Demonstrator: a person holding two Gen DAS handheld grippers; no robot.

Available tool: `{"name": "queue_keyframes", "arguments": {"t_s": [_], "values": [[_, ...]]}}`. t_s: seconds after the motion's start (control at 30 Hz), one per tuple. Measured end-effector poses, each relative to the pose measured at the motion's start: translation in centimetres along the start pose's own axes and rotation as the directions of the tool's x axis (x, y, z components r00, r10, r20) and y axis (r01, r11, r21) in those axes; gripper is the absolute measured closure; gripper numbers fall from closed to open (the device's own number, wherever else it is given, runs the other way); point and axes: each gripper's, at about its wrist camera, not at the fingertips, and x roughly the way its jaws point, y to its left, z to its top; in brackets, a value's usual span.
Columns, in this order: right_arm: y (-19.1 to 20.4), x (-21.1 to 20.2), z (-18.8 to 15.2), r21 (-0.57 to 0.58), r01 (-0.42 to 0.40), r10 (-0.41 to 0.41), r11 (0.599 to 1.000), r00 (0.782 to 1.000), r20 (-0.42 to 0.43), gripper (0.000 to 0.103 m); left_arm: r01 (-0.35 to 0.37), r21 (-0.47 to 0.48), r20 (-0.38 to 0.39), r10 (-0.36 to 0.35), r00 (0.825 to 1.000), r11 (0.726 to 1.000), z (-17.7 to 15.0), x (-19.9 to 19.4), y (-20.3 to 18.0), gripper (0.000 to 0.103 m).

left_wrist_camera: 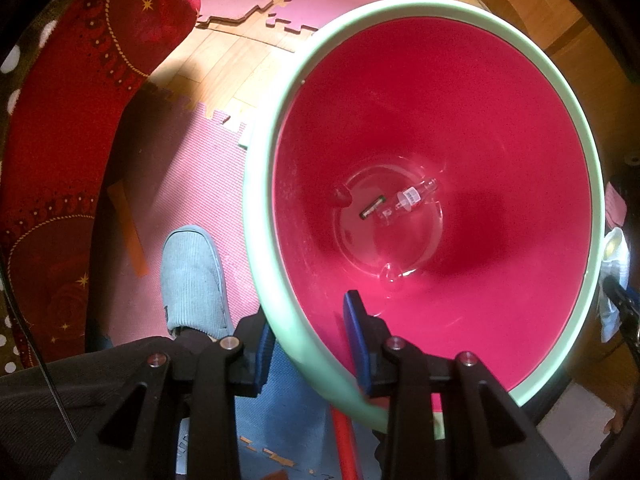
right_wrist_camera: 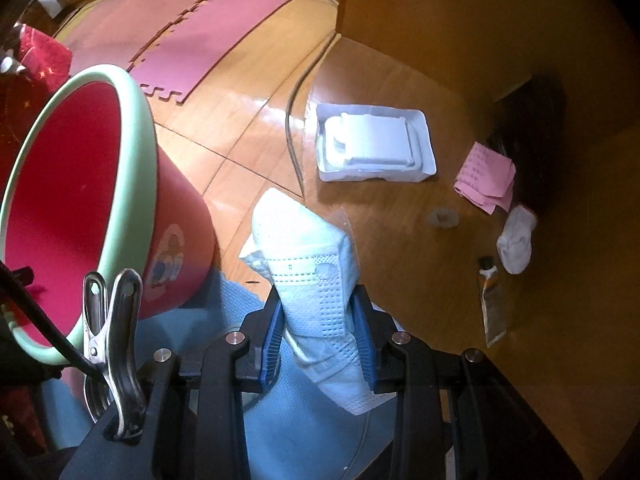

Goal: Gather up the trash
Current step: 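Carry the mask with the right tool over the red bucket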

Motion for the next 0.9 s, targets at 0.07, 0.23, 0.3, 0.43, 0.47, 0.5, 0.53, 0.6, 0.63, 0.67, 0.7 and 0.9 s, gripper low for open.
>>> {"name": "queue_keyframes", "arguments": {"t_s": [0.07,0.23,0.3,0.43,0.47,0.5,0.53,0.6,0.63,0.67,0.7,0.9], "values": [[0.0,-0.2,0.0,-0.009,-0.001,0.001,1.000,1.000,0.006,0.070,0.001,-0.001,0.000,-0.001,1.000,1.000,0.0,0.0,0.0,0.069],[0.4,-0.9,0.0,-0.039,-0.008,0.008,0.999,1.000,0.017,0.070,0.001,0.000,0.001,-0.001,1.000,1.000,0.0,-0.1,0.0,0.069],[0.7,-1.3,0.1,-0.058,-0.010,0.011,0.998,1.000,0.019,0.070,0.002,-0.001,0.000,-0.002,1.000,1.000,0.0,-0.1,0.0,0.069],[1.8,-2.0,0.1,-0.094,-0.018,0.020,0.995,1.000,0.020,0.070,0.002,0.000,0.001,-0.002,1.000,1.000,-0.1,-0.1,-0.1,0.069],[2.0,-2.2,0.1,-0.100,-0.022,0.024,0.995,1.000,0.019,0.070,0.002,0.000,0.000,-0.002,1.000,1.000,-0.1,-0.1,-0.1,0.069],[2.2,-2.3,0.2,-0.105,-0.024,0.026,0.994,0.999,0.019,0.070,0.001,0.000,0.000,-0.001,1.000,1.000,-0.1,-0.1,-0.1,0.069],[2.4,-2.4,0.2,-0.112,-0.025,0.027,0.993,0.999,0.018,0.070,0.002,0.000,0.001,-0.002,1.000,1.000,0.0,-0.1,-0.1,0.069],[2.7,-2.5,0.2,-0.121,-0.024,0.027,0.992,0.999,0.019,0.070,0.004,0.000,0.000,-0.004,1.000,1.000,-0.1,-0.1,-0.1,0.069],[2.9,-2.7,0.2,-0.124,-0.026,0.029,0.992,0.999,0.022,0.070,0.004,0.001,0.001,-0.004,1.000,1.000,-0.1,-0.1,-0.1,0.069],[3.0,-2.8,0.2,-0.127,-0.029,0.032,0.991,0.999,0.022,0.070,0.004,0.000,0.000,-0.004,1.000,1.000,-0.1,-0.1,0.0,0.069],[3.1,-2.8,0.2,-0.132,-0.029,0.032,0.991,0.999,0.023,0.070,0.003,-0.001,0.000,-0.003,1.000,1.000,-0.1,-0.1,-0.1,0.069],[3.8,-4.0,0.2,-0.157,-0.022,0.028,0.987,0.999,0.034,0.070,0.002,0.002,0.002,-0.002,1.000,1.000,-0.2,-0.1,0.0,0.069]]}}
